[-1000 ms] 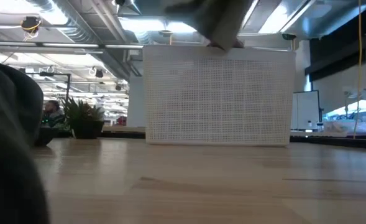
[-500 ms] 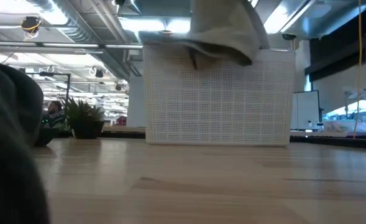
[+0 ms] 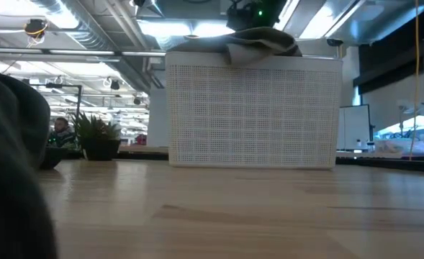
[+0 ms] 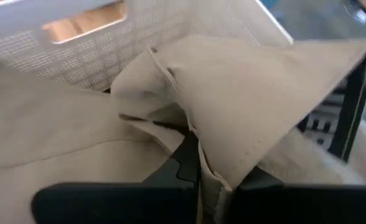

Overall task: Sort clothes
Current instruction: Put the brown shorts into the white laundry bin, then put the black sweater into the white laundry bin

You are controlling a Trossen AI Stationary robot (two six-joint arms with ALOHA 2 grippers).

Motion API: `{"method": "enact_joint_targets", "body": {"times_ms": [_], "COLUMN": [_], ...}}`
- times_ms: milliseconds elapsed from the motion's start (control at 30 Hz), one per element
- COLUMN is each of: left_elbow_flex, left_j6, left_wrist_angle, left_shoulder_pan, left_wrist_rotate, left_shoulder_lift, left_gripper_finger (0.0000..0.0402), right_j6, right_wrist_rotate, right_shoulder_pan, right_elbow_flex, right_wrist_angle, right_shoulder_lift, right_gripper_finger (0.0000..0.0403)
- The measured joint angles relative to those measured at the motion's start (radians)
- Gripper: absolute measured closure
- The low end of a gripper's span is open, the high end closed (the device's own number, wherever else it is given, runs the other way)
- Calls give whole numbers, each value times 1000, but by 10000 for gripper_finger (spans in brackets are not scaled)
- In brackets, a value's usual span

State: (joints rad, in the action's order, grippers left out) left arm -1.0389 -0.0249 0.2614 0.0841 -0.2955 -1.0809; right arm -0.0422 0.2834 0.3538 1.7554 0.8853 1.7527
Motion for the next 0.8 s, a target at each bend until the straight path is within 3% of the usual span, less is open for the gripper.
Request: {"method": "enact_joint_targets", "body": {"times_ms": [200, 467, 633, 800], "left_elbow_flex": [0, 0, 0, 0], "left_j6": [2, -6, -29, -25], "left_wrist_angle": [6, 28, 41, 53], "left_shoulder_pan": [0, 0, 2, 3], "left_wrist_rotate": [0, 0, 0, 0], "left_shoulder_lift": [0, 0, 0, 0], "left_gripper_finger": [253, 253, 253, 253], "right_j6": [18, 128, 123, 131], "right_wrist_rotate": [21, 71, 77, 12], "right_shoulder_pan": [0, -48, -106, -196], "right_elbow_flex": [-27, 192, 311, 325], "right_wrist_angle": [-14, 28, 5, 2], "right_shoulder_lift": [-1, -8, -11, -10], "right_gripper_finger": [300, 203, 179, 176]}}
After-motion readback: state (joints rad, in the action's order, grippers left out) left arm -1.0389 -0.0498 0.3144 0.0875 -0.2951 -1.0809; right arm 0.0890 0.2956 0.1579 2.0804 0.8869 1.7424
